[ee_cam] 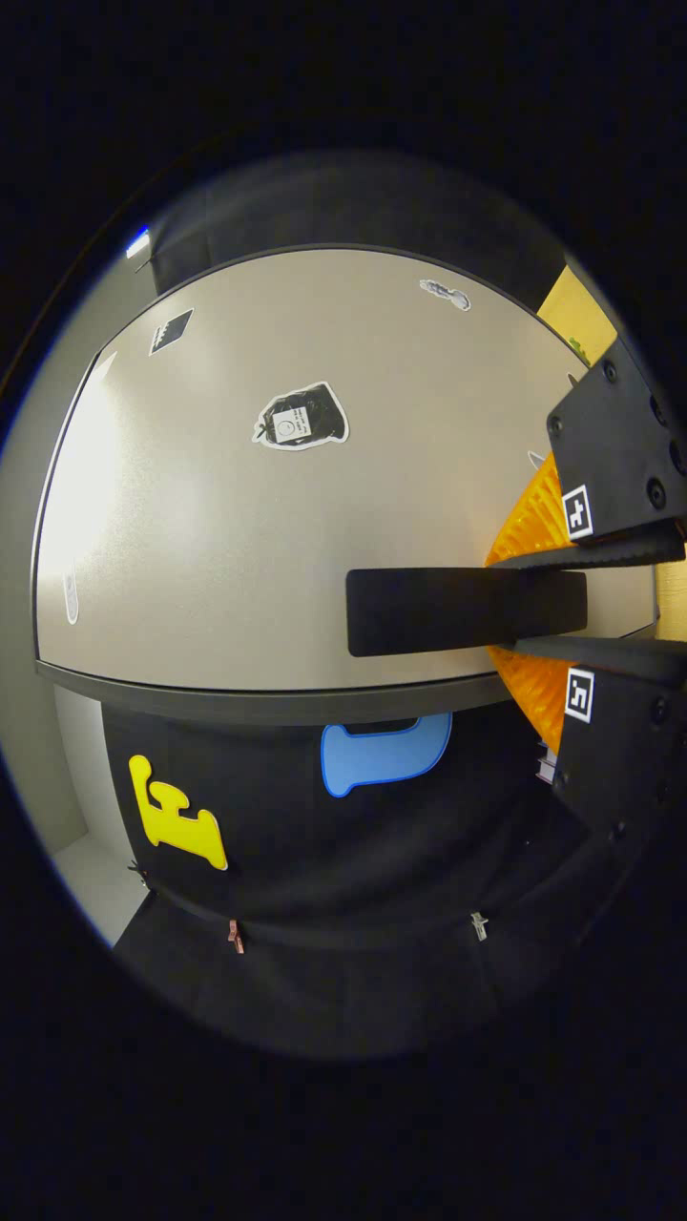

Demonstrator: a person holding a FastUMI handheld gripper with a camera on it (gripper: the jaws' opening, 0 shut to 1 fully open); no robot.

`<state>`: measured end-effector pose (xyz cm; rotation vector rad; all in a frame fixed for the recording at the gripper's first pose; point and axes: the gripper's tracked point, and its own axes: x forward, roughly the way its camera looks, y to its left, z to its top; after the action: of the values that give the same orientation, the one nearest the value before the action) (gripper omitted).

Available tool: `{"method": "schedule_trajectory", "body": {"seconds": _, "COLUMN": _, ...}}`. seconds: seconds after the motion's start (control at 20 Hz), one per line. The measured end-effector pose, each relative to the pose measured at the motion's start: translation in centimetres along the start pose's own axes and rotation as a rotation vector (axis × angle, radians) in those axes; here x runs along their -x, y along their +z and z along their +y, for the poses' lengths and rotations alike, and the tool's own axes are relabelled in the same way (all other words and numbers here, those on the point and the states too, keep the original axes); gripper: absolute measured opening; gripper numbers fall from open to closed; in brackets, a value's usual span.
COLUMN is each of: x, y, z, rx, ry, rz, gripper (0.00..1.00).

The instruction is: Open the shoe cabinet door, grab the shoes and put them into the shoe cabinet, then close the shoe cabinet door.

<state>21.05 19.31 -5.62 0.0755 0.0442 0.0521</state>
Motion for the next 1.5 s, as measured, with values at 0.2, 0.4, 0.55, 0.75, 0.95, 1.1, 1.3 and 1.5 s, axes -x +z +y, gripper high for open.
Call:
{"method": "schedule_trajectory", "body": {"seconds": 0.2, "x": 0.9, "y": 0.1, "z": 0.1, "rx": 0.009, "ry": 0.053, "rz": -0.001, "gripper": 0.20}}
{"method": "schedule_trajectory", "body": {"seconds": 0.4, "x": 3.6, "y": 0.7, "z": 0.2, "rx": 0.006, "ry": 0.085, "rz": -0.029, "gripper": 0.20}}
{"method": "schedule_trajectory", "body": {"seconds": 0.55, "x": 6.5, "y": 0.9, "z": -0.4, "rx": 0.004, "ry": 0.115, "rz": -0.027, "gripper": 0.20}}
{"method": "schedule_trajectory", "body": {"seconds": 0.75, "x": 10.7, "y": 0.9, "z": -2.2, "rx": 0.001, "ry": 0.147, "rz": -0.032, "gripper": 0.20}}
{"method": "schedule_trajectory", "body": {"seconds": 0.95, "x": 14.1, "y": 1.0, "z": -4.4, "rx": -0.008, "ry": 0.169, "rz": -0.032, "gripper": 0.19}}
{"method": "schedule_trajectory", "body": {"seconds": 1.1, "x": 16.5, "y": 1.2, "z": -6.3, "rx": 0.001, "ry": 0.181, "rz": -0.030, "gripper": 0.20}}
{"method": "schedule_trajectory", "body": {"seconds": 1.3, "x": 19.2, "y": 1.3, "z": -9.1, "rx": -0.009, "ry": 0.171, "rz": -0.027, "gripper": 0.19}}
{"method": "schedule_trajectory", "body": {"seconds": 1.5, "x": 21.6, "y": 1.5, "z": -12.4, "rx": -0.009, "ry": 0.132, "rz": -0.031, "gripper": 0.19}}
